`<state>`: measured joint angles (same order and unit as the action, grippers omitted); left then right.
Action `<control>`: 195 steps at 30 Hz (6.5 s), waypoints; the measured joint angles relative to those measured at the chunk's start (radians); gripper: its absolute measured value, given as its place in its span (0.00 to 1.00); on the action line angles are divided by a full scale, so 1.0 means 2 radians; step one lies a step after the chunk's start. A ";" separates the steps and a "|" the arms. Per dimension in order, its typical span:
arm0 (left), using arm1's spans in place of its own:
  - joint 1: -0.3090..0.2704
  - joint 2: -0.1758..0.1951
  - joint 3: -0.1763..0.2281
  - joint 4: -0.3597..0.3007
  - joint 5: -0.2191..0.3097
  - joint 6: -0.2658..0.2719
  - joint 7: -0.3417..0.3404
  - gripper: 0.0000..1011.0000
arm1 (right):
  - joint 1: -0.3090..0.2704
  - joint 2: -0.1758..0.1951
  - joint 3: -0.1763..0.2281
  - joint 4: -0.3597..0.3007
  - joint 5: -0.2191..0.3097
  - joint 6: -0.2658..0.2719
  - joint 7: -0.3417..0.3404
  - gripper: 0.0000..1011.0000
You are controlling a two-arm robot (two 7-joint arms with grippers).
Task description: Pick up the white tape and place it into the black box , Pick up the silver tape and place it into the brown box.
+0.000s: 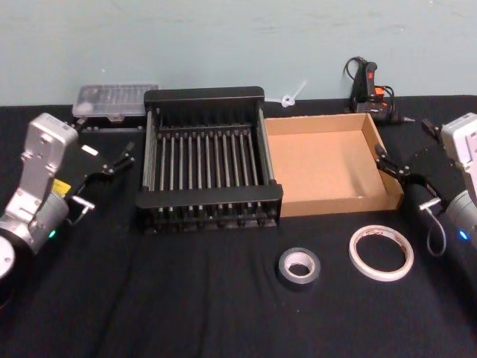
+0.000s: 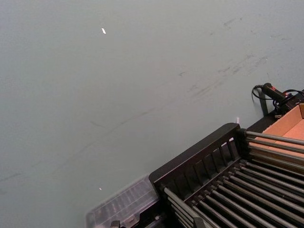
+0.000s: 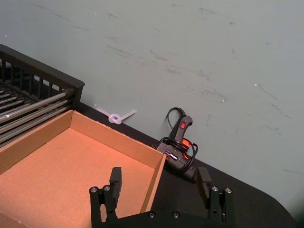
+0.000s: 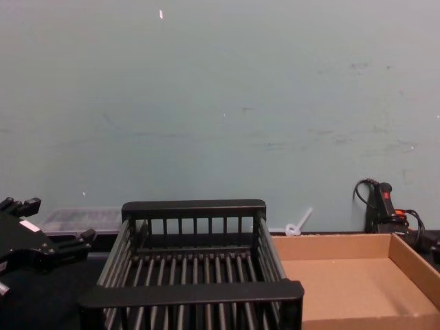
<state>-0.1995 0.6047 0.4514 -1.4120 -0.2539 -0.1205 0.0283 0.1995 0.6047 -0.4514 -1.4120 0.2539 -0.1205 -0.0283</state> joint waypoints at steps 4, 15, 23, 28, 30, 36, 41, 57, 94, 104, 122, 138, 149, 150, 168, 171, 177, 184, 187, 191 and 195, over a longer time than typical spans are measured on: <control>0.000 0.000 0.000 0.000 0.000 0.000 0.000 0.99 | 0.000 0.000 0.000 0.000 0.000 0.000 0.000 0.99; 0.000 0.000 0.000 0.000 0.000 0.000 0.000 0.99 | 0.000 0.000 0.000 0.000 0.000 0.000 0.000 0.99; 0.000 0.000 0.000 0.000 0.000 0.000 0.000 0.99 | 0.000 0.000 0.000 0.000 0.000 0.000 0.000 0.99; 0.000 0.000 0.000 0.000 0.000 0.000 0.000 0.99 | 0.000 0.000 0.000 0.000 0.000 0.000 0.000 0.99; 0.000 0.000 0.000 0.000 0.000 0.000 0.000 0.99 | 0.000 0.000 0.000 0.000 0.000 0.000 0.000 0.99; 0.000 0.000 0.000 0.000 0.000 0.000 0.000 0.99 | 0.000 0.000 0.000 0.000 0.000 0.000 0.000 0.99; 0.000 0.000 0.000 0.000 0.000 0.000 0.000 0.99 | 0.000 0.000 0.000 0.000 0.000 0.000 0.000 0.99; 0.000 0.000 0.000 0.000 0.000 0.000 0.000 0.99 | -0.006 -0.003 0.027 -0.016 0.026 0.027 0.043 0.99; 0.000 0.000 0.000 0.000 0.000 0.000 0.000 0.99 | -0.122 0.068 0.136 -0.167 0.128 0.185 0.153 0.99; 0.000 0.000 0.000 0.000 0.000 0.000 0.000 0.99 | -0.140 0.075 0.135 -0.172 0.132 0.224 0.180 0.99; 0.000 0.000 0.000 0.000 0.000 0.000 0.000 0.99 | -0.124 0.057 0.116 -0.135 0.120 0.246 0.190 0.99; 0.000 0.000 0.000 0.000 0.000 0.000 0.000 0.99 | -0.107 0.042 0.103 -0.106 0.109 0.259 0.190 0.99; 0.000 0.000 0.000 0.000 0.000 0.000 0.000 0.99 | -0.103 0.033 0.101 -0.095 0.102 0.262 0.188 0.99; 0.000 0.000 0.000 0.000 0.000 0.000 0.000 0.99 | -0.102 0.032 0.101 -0.094 0.101 0.262 0.187 0.99; 0.000 0.000 0.000 0.000 0.000 0.000 0.000 0.99 | -0.096 0.027 0.097 -0.086 0.086 0.266 0.191 0.99; 0.000 0.000 0.000 0.000 0.000 0.000 0.000 0.99 | -0.095 0.027 0.097 -0.085 0.084 0.267 0.192 0.99; 0.000 0.000 0.000 0.000 0.000 0.000 0.000 0.99 | -0.095 0.025 0.098 -0.084 0.083 0.269 0.195 0.99; 0.000 0.000 0.000 0.000 0.000 0.000 0.000 0.99 | -0.095 0.023 0.099 -0.084 0.078 0.269 0.192 0.99; 0.000 0.000 0.000 0.000 0.000 0.000 0.000 0.99 | -0.096 0.023 0.099 -0.084 0.077 0.270 0.191 0.99; 0.000 0.000 0.000 0.000 0.000 0.000 0.000 0.99 | -0.096 0.023 0.099 -0.084 0.078 0.270 0.192 0.99; 0.000 0.000 0.000 0.000 0.000 0.000 0.000 0.99 | -0.096 0.023 0.099 -0.084 0.078 0.270 0.192 0.99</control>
<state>-0.1995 0.6047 0.4514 -1.4120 -0.2539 -0.1205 0.0283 0.0080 0.6511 -0.2536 -1.5805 0.4095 0.4187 0.3552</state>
